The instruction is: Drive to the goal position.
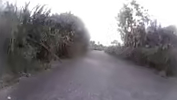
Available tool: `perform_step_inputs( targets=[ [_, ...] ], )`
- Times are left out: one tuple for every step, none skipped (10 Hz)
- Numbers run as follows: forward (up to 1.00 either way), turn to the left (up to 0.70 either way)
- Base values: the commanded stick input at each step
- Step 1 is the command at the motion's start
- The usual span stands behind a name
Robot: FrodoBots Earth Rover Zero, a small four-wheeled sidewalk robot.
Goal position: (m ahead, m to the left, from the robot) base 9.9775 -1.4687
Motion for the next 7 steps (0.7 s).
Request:
perform_step_inputs(
  targets=[
    [0.85,-0.34],
    [0.85,-0.34],
    [0.85,-0.34],
    [0.85,-0.34],
    [0.85,-0.34],
    [0.85,-0.34],
    [0.85,-0.25]
  ],
)
